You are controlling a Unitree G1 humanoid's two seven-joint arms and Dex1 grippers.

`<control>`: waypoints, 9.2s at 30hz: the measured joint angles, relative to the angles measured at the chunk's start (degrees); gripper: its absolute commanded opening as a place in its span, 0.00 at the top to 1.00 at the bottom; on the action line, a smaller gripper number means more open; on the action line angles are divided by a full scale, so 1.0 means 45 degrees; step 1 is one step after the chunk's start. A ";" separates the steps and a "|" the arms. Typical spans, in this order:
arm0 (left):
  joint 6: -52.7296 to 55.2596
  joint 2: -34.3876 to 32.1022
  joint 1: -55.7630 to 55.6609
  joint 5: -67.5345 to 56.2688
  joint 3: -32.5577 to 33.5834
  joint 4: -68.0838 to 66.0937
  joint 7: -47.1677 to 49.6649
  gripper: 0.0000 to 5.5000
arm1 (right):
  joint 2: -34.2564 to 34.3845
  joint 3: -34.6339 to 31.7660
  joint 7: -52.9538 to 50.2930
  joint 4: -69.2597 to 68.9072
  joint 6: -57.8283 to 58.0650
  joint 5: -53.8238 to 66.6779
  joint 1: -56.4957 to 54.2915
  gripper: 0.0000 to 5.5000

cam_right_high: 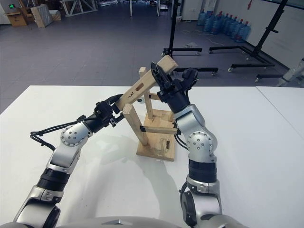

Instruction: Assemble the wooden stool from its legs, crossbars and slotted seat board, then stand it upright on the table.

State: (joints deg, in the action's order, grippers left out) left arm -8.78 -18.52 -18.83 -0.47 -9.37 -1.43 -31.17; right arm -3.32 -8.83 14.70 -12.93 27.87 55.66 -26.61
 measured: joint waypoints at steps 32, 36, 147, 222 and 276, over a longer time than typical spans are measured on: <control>0.5442 -0.0674 -0.0025 -0.7534 0.1720 -0.0288 -0.5641 0.62 | -0.2763 -0.1418 0.3584 0.0300 0.2014 0.2525 0.0043 0.44; 0.7577 -0.1796 -0.0407 -0.8862 0.1839 -0.0402 -0.7970 0.62 | -0.3184 -0.1296 0.4812 0.1260 0.2411 0.2517 0.0009 0.44; 0.9987 -0.0688 -0.1826 -1.0318 0.3999 -0.0072 -0.4545 0.35 | -0.5126 -0.1451 1.3071 0.3092 -0.1671 -0.1601 0.4280 0.63; 0.8446 0.0575 -0.1202 -0.9403 0.2354 0.0555 -0.3508 0.35 | -0.7973 0.2396 1.3273 0.4749 -0.3736 -0.4742 0.1550 0.63; 0.8077 0.1784 -0.1008 -0.7826 0.2054 0.0071 -0.2666 0.35 | -0.8066 0.3128 1.2237 0.3360 -0.1526 -0.5583 0.0783 0.37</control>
State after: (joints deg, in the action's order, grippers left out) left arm 27.57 -10.49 -23.36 -35.69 -0.13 -1.11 -43.16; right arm -39.61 5.25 69.77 2.19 21.00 30.54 -23.09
